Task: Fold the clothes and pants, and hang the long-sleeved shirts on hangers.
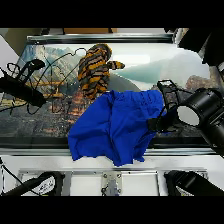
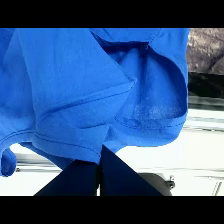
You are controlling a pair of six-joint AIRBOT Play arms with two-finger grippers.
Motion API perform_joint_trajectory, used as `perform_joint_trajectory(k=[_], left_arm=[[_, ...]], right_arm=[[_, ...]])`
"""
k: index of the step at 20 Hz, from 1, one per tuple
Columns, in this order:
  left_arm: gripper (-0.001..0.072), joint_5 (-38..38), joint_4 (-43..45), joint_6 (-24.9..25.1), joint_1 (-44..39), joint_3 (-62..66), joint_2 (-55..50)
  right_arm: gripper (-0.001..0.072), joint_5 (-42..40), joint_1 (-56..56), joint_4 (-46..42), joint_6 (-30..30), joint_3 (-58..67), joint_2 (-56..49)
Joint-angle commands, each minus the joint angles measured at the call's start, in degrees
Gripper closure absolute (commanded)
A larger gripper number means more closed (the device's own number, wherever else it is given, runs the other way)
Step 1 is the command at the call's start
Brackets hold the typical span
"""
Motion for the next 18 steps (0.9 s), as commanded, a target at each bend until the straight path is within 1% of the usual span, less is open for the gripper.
perform_joint_trajectory(k=[1,2,3,4,5,7,13,18], left_arm=[[0.0697,-4.59,-2.91,5.6,-0.04,0.04,0.44],[0.0697,-6.25,-3.78,9.22,-0.04,0.04,0.46],[0.0697,-8.15,-6.21,12.9,-0.04,0.04,0.46],[0.0697,-9.94,-9.99,15.28,-0.04,-0.15,0.52],[0.0697,-10.62,-13.75,16.74,-0.07,-1.25,1.25],[0.0697,-9.31,-19.52,19.78,-0.74,-5.81,3.74],[0.0697,-8.9,-18.56,20.11,-8.33,-22.05,15.34],[0.0697,-8.7,-18.88,20.09,-15.1,-30.93,25.51]], right_arm=[[0.0702,0.0,0.04,0.02,0.0,-0.02,-0.09],[0.0702,0.0,0.04,0.02,0.0,-0.02,-0.24],[0.0701,0.0,0.04,0.02,0.0,-0.04,-0.24],[0.0702,0.0,0.04,0.02,0.0,-0.04,-0.24],[0.0702,0.0,0.04,0.02,0.0,-0.04,-0.24],[0.0702,0.0,0.04,0.02,0.0,-0.04,-0.26],[0.0701,-0.02,0.04,0.0,0.0,-0.04,-0.26],[0.0701,-0.57,0.04,-0.2,-0.04,-0.04,-0.24]])
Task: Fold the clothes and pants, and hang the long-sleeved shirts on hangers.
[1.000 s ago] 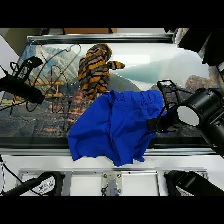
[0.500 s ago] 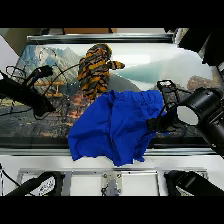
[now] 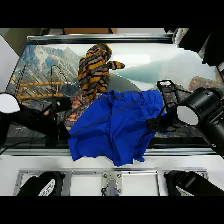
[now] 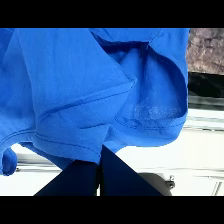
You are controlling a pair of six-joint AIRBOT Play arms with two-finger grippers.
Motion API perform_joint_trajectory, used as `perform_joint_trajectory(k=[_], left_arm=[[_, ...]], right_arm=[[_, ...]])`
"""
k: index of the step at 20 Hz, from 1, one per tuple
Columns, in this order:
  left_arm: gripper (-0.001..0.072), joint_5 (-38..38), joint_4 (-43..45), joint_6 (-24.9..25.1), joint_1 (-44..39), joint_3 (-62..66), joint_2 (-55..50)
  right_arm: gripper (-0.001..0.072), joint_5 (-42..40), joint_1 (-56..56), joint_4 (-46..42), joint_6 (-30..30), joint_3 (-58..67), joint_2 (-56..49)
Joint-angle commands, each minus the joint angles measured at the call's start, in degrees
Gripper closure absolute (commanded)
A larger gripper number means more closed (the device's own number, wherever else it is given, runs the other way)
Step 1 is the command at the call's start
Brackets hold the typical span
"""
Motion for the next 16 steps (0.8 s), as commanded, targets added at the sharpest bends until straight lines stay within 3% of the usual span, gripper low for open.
perform_joint_trajectory(k=[1,4,8,16], left_arm=[[0.0696,-0.02,-0.61,0.22,-4.98,-6.19,7.39],[0.0696,-0.24,-0.63,-3.13,-7.87,-9.18,12.07],[0.0697,-1.16,-0.61,-4.02,-11.17,-12.28,14.51],[0.0698,3.85,-0.59,-8.31,-17.81,-12.66,4.26]], right_arm=[[0.0701,-0.83,0.02,-1.33,0.0,0.0,-0.02],[0.0702,-0.81,-2.29,-2.58,0.04,0.0,-0.02],[0.0701,-0.81,-6.73,-1.49,0.07,0.0,-0.02],[0.0701,-0.81,-7.32,-0.66,0.04,0.0,-0.02]])
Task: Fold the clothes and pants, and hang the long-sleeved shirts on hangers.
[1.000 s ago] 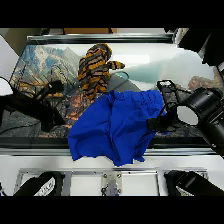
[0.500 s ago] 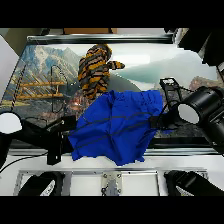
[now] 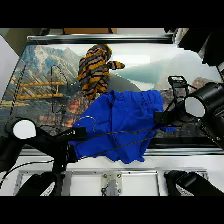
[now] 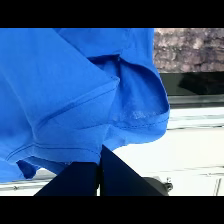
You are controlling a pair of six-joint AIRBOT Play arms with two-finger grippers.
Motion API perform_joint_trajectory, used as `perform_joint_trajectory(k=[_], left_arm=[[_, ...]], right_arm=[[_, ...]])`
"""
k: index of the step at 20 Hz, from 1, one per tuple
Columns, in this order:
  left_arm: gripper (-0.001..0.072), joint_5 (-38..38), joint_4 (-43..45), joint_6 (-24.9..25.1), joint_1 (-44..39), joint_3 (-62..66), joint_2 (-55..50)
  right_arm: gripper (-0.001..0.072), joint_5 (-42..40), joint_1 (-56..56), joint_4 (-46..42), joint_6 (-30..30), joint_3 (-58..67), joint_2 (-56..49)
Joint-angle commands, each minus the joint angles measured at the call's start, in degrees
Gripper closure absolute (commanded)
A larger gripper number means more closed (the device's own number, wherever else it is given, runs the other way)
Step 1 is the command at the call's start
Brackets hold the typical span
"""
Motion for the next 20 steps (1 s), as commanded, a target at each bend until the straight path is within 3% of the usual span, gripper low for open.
perform_joint_trajectory(k=[1,4,12,20], left_arm=[[0.0698,4.66,0.04,-2.34,-3.45,-0.15,-4.72],[0.0698,8.37,0.02,-2.71,-5.53,0.98,-7.41],[0.0698,8.9,0.2,-3.26,-5.7,9.2,-13.33],[0.0697,9.88,0.17,-3.19,-1.88,4.55,-7.26]], right_arm=[[0.0701,0.0,-0.22,0.17,0.02,0.0,-0.02],[0.0701,0.0,-0.22,0.17,0.02,0.0,-0.02],[0.0701,0.04,-0.22,0.15,-0.02,0.0,-0.02],[0.0701,1.49,-0.22,-0.7,-0.44,0.0,-0.02]])
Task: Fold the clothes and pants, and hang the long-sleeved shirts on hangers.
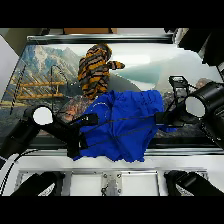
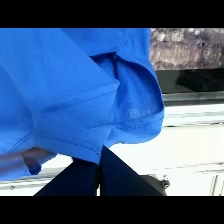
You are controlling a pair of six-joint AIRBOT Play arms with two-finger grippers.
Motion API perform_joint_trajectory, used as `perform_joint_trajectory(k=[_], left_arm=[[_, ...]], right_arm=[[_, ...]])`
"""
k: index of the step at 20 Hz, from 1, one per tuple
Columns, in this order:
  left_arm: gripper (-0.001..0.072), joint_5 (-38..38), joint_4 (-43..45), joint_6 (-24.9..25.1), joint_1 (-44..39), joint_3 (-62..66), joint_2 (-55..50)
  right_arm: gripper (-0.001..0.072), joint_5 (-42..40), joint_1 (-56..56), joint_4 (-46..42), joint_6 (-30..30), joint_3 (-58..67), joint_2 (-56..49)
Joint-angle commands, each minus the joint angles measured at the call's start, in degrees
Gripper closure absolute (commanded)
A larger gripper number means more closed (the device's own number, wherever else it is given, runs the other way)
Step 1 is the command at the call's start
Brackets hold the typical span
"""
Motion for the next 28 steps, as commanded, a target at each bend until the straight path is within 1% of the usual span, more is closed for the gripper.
perform_joint_trajectory(k=[1,3,7,10,16,19,21,28], left_arm=[[0.0697,0.33,0.04,0.07,2.29,-1.92,2.38],[0.0697,0.2,-0.11,0.09,1.99,-2.01,1.88],[0.0697,0.11,-0.11,0.07,-3.65,-2.01,-1.62],[0.0698,3.06,-0.48,-0.02,-5.95,-1.99,-3.69],[0.0697,7.06,-0.42,-1.01,-6.01,-0.63,-4.09],[0.0697,9.05,-0.5,-0.7,-6.03,0.52,-4.22],[0.0697,9.4,-0.46,0.26,-6.08,0.72,-4.26],[0.0697,9.29,-0.66,0.33,-6.08,0.74,-8.74]], right_arm=[[0.0701,0.61,-0.02,-0.28,-0.22,0.0,-0.02],[0.0701,0.59,-0.02,-0.31,-0.2,0.0,-0.02],[0.0701,0.52,-0.02,-0.59,-0.2,0.0,-0.02],[0.0702,0.37,-0.04,-1.16,-0.26,0.0,-0.02],[0.0701,0.79,-0.02,-0.94,-2.64,0.02,0.04],[0.0702,0.7,0.02,-1.01,-5.29,1.44,0.09],[0.0702,0.11,0.02,-1.18,-5.92,3.91,-0.02],[0.0702,-2.32,1.42,-0.39,-7.8,7.52,-0.02]])
